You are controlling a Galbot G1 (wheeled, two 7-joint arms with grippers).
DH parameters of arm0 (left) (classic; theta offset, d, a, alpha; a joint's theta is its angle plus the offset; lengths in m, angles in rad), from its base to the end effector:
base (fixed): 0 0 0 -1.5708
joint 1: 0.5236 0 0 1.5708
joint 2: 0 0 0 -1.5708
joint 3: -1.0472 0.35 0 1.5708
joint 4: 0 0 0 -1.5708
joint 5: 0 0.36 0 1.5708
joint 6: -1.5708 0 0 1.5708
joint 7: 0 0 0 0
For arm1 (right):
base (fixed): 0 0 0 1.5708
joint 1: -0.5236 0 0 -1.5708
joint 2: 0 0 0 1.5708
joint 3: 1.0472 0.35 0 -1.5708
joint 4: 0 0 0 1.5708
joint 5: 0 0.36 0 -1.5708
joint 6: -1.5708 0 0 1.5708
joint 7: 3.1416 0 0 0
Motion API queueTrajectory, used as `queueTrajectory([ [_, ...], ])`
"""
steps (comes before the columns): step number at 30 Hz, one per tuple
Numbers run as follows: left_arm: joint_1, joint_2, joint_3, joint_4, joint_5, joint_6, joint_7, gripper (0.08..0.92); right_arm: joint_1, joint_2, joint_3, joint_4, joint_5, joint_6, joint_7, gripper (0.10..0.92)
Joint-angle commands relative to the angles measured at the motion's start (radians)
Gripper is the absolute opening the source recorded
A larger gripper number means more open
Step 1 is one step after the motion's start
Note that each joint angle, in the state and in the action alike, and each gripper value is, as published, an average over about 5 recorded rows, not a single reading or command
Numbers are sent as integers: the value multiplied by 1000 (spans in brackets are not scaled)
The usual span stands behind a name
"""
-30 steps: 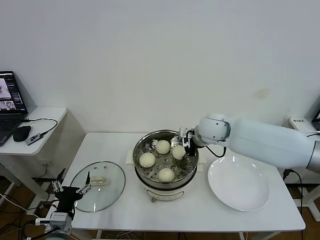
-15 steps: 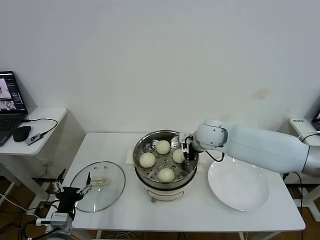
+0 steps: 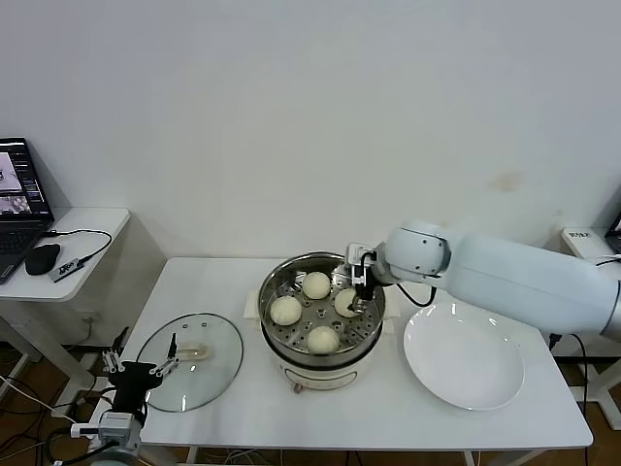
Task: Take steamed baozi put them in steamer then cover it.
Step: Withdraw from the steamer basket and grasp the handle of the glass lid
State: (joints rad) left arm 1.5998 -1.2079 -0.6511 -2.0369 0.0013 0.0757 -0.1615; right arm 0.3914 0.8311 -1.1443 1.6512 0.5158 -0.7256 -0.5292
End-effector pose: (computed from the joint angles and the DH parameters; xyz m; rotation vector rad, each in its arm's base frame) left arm 0.1868 0.1050 -0.3048 0.1614 -2.9740 -0.5911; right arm 0.4692 0.0474 -0.0975 1.1759 -1.8110 1.3427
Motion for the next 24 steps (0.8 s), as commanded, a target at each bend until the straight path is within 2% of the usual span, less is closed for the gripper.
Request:
queueTrajectory([
  [1, 0, -1, 3, -1, 2, 0, 0, 823, -66, -168, 151, 156, 47, 0, 149, 823],
  [8, -5, -5, 10, 9, 8, -3, -1, 823, -357, -423, 430, 353, 95, 102, 366, 823],
  [11, -10, -8, 11, 23, 12, -15, -7, 823, -708, -489, 745, 405, 64, 199, 472, 823],
  [14, -14, -9, 13, 38, 17, -34, -13, 823, -1107, -492, 1125, 429, -7, 312, 546, 823],
  [18, -20, -14, 19, 51, 22, -47, -18, 823, -1518, -363, 1522, 434, -134, 443, 577, 823],
  [24, -22, -19, 31, 73, 36, -65, -20, 823, -1826, 38, 1845, 399, -323, 671, 497, 823],
])
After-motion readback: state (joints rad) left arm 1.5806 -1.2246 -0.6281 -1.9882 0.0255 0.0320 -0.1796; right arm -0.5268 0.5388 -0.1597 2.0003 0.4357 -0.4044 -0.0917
